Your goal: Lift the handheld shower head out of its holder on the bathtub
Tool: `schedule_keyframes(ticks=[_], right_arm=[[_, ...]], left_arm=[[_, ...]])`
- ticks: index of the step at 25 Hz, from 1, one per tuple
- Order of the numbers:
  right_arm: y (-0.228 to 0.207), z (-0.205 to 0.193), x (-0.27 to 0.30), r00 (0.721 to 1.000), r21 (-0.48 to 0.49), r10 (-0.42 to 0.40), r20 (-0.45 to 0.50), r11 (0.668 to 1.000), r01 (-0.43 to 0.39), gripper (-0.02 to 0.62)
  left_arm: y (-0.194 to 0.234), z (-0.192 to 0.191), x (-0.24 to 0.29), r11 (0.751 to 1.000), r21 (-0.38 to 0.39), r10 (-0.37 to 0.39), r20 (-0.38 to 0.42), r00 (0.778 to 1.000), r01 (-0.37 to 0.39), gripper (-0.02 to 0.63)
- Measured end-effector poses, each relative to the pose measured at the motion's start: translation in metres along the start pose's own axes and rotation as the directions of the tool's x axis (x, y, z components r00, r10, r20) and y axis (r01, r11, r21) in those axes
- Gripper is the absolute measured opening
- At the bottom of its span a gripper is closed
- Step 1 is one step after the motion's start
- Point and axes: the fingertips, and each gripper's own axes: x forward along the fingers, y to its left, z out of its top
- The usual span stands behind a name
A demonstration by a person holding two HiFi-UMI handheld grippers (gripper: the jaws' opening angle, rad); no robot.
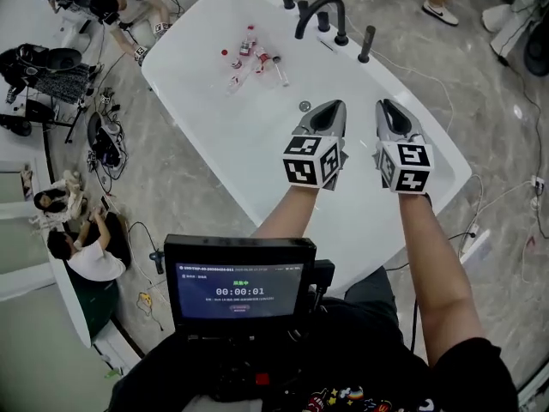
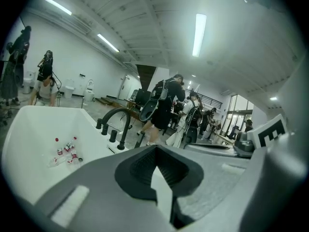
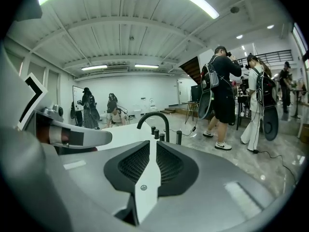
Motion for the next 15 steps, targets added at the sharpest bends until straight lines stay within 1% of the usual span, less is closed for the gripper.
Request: schedule_keyframes(ticks=[4, 10, 15], right_arm=[[-0.031, -0.026, 0.071, 1.000, -0.002, 0.004, 0.005, 1.000, -0.004, 0.087], [-0.080, -0.080, 0.193, 1.000, 0.000, -0.022, 0.018, 1.000, 0.022, 0.114], [-0.117, -0.111, 0.273, 0.998, -0.002, -0.059, 0.021, 0.998, 0.059, 0.150]], left_arm=[[0.037, -0.016, 0.056, 1.000, 0.000, 0.018, 0.028, 0.999, -0.018, 0.000], [0.104, -0.052, 0.138, 0.999, -0.022, 0.048, 0.085, 0.995, -0.047, 0.001], [0.136, -0.086, 0.183, 0.999, -0.030, 0.046, 0.098, 0.994, -0.043, 0.002]])
